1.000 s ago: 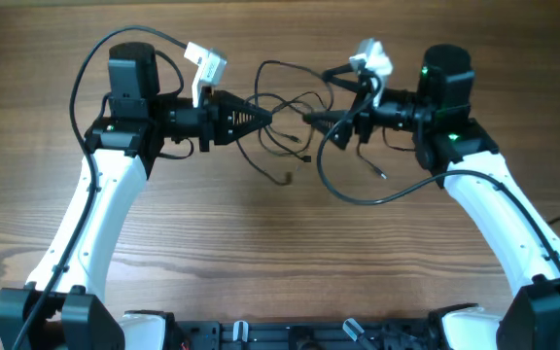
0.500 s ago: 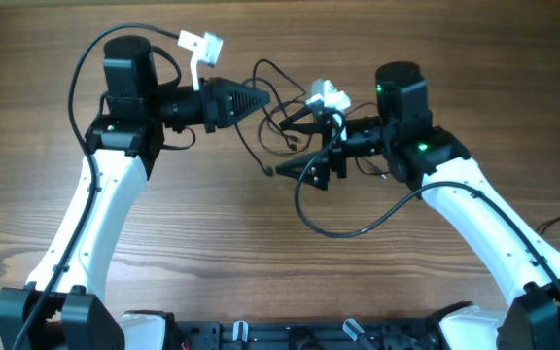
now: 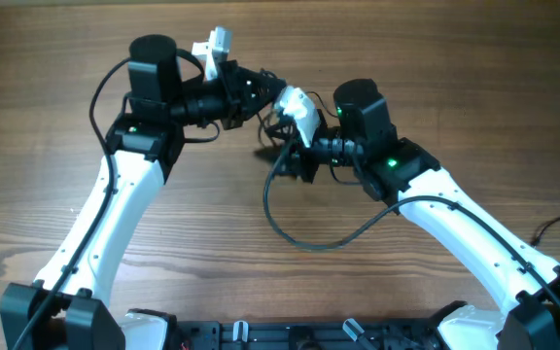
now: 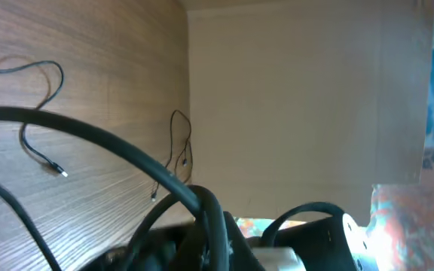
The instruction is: Untangle cables
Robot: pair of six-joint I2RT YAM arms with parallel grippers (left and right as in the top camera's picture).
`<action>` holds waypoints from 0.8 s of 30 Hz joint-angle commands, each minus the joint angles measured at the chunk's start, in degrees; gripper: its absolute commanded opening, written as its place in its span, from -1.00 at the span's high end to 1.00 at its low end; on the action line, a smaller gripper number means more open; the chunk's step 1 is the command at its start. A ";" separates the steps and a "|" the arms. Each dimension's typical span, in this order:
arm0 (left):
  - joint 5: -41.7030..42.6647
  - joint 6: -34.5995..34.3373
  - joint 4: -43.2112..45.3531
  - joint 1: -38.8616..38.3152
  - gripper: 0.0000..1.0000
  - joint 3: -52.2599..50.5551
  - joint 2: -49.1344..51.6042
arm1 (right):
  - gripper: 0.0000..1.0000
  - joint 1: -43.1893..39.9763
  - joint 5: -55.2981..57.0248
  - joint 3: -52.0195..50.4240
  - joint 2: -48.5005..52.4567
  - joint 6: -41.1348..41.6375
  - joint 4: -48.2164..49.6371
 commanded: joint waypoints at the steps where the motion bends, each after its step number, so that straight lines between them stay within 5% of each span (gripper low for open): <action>1: -1.77 -1.95 0.24 -0.52 0.92 0.31 -0.55 | 0.91 -0.22 11.96 0.68 -1.27 5.88 0.31; 2: -1.77 -1.77 0.24 -0.24 0.77 0.31 -0.55 | 0.91 -0.85 12.92 0.68 -1.68 6.80 0.15; 3: -1.77 -1.70 0.20 0.13 0.38 0.31 -0.55 | 0.91 -2.36 13.07 0.68 -2.91 7.50 -0.52; 5: -1.75 1.70 0.22 0.76 -0.99 0.31 -0.55 | 0.91 -5.31 13.11 0.68 -5.27 7.50 -2.12; 8: -1.84 7.30 0.39 2.32 -1.00 0.31 -0.55 | 0.91 -12.09 16.74 0.68 -8.66 7.52 -5.05; 13: -1.79 7.26 0.22 6.32 -1.00 0.31 -0.55 | 0.91 -28.00 26.64 0.68 -8.72 6.93 -3.19; 17: -1.79 7.26 -0.28 6.93 -1.00 0.31 -0.55 | 0.91 -41.09 35.80 0.68 -2.62 -10.69 9.33; 21: -1.79 7.23 -4.68 6.93 -1.00 0.31 -0.52 | 0.92 -50.99 41.55 0.74 9.05 -15.23 21.92; 24: -1.79 7.23 -4.98 6.93 -1.00 0.31 -0.52 | 0.91 -56.30 41.55 1.51 20.85 -26.21 35.43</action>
